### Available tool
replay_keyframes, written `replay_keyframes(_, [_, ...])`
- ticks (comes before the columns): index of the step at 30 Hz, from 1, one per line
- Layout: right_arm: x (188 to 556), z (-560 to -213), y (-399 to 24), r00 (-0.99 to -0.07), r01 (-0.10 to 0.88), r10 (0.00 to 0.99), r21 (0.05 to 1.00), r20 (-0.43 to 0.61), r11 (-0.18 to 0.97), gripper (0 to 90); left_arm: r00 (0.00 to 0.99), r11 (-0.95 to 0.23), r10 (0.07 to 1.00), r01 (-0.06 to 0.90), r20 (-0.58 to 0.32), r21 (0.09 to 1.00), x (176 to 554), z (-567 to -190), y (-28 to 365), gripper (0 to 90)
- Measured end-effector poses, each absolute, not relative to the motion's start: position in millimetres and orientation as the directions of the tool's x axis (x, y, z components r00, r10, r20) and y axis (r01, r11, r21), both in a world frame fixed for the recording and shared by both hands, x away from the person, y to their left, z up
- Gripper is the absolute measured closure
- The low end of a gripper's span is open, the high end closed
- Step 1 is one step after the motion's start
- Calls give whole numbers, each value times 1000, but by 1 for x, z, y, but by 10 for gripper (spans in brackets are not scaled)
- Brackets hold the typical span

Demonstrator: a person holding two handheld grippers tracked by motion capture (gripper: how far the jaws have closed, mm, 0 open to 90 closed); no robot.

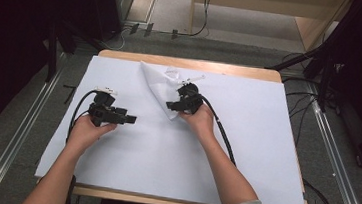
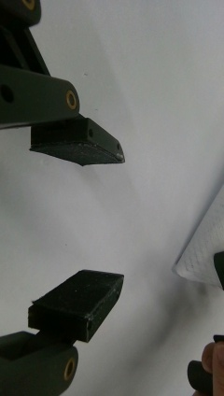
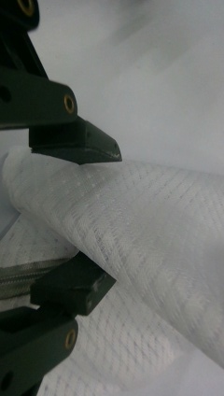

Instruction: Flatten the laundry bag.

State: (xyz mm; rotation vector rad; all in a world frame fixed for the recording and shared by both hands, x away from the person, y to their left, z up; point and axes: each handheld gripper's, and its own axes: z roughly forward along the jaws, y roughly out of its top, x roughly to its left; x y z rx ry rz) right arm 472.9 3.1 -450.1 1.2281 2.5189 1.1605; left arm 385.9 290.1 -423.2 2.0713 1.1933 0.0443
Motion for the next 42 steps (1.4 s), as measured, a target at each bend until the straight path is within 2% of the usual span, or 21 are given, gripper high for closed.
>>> replay_keyframes(1, [473,-452,4,-663,637,715,667,220,386,514,567,-299,762,736,-312,607,386,-423,290,366])
replay_keyframes(2, [473,-455,7,-672,633,712,658,205,408,621,564,-297,764,738,-313,606,386,-423,291,366])
replay_keyframes(3, [473,-455,7,-672,633,712,658,205,408,621,564,-297,764,738,-313,606,386,-423,291,366])
replay_keyframes(6, [472,-455,7,-681,631,701,654,210,417,781,562,-295,765,739,-314,605,386,-423,292,366])
replay_keyframes(11, [467,-445,2,-706,613,682,646,190,454,859,561,-294,767,740,-313,604,386,-423,292,366])
replay_keyframes(18, [455,-434,-12,-721,615,659,635,213,468,868,559,-295,768,741,-311,603,386,-423,291,367])
replay_keyframes(27, [437,-425,-41,-742,593,642,633,191,497,869,561,-303,770,741,-304,599,386,-424,291,366])
replay_keyframes(36, [419,-431,-61,-752,589,632,622,187,516,858,558,-297,772,741,-306,603,386,-423,291,368])
replay_keyframes(39, [415,-436,-69,-748,600,630,618,208,508,759,560,-303,771,742,-303,598,386,-423,290,369])
replay_keyframes(42, [412,-434,-73,-748,607,621,620,234,497,611,560,-303,771,740,-302,600,386,-423,290,369])
